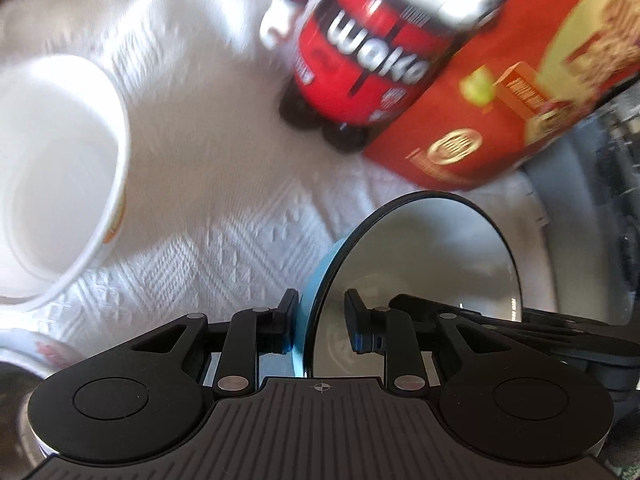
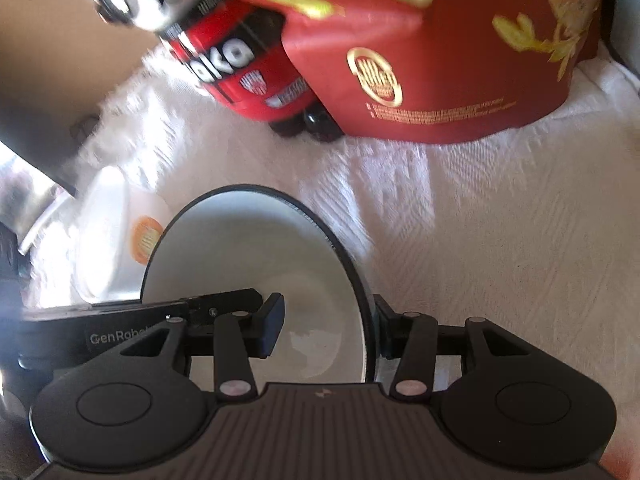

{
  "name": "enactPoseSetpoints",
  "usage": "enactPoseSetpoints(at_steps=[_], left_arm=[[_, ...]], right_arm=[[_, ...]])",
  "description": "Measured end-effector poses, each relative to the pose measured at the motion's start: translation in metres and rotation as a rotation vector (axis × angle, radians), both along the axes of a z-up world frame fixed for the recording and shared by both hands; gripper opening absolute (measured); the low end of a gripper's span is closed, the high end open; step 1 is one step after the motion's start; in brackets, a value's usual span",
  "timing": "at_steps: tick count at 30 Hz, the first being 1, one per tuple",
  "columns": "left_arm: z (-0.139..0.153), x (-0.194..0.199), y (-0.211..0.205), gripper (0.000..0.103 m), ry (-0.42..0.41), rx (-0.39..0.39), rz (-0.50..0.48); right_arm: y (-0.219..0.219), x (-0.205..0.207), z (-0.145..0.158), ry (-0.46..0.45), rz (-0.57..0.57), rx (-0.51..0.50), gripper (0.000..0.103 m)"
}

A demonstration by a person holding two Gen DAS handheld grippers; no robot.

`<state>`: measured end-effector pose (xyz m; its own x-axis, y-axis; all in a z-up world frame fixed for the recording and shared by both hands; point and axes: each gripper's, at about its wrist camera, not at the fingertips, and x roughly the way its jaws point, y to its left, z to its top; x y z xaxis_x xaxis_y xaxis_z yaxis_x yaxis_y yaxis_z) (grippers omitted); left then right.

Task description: Organize plates and bowls

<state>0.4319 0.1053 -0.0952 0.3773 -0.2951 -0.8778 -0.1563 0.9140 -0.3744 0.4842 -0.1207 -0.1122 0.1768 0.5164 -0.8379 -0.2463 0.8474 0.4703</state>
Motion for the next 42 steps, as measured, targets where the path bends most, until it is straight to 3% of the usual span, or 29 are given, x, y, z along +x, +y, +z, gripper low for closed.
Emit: enactPoseSetpoints(at_steps=[7,11,19,25,28,42], left_arm=[[0.057,-0.036,0.004,0.028,-0.043,0.019,-0.032],[0.054,-0.061,0.009,0.03,-0.001,-0.004,-0.063],[0.019,-0.112,0.015,0.031,0.051,-0.063,-0.062],[0.006,-0.135,0.011,0.031,0.052,-0.006,-0.067],[0.002,-0.139,0.016,0.028,0.063,-0.025,-0.057],[0.005,-0.146,0.016,0.022,0.046,0.01,-0.067]], right_arm=[[-0.006,-0.032,0.056,-0.068,0.001,0.063,0.047],[0.001,-0.061,0.075,-0.096,0.035,0.041,0.047],[0.01,-0.115,0.052,-0.032,0.079,-0.036,0.048],[0.014,-0.137,0.024,0.023,0.073,-0.067,0.048],[0.014,-0.143,0.015,0.04,0.072,-0.075,0.048],[0.023,-0.15,0.013,-0.027,0.079,-0.145,0.047]])
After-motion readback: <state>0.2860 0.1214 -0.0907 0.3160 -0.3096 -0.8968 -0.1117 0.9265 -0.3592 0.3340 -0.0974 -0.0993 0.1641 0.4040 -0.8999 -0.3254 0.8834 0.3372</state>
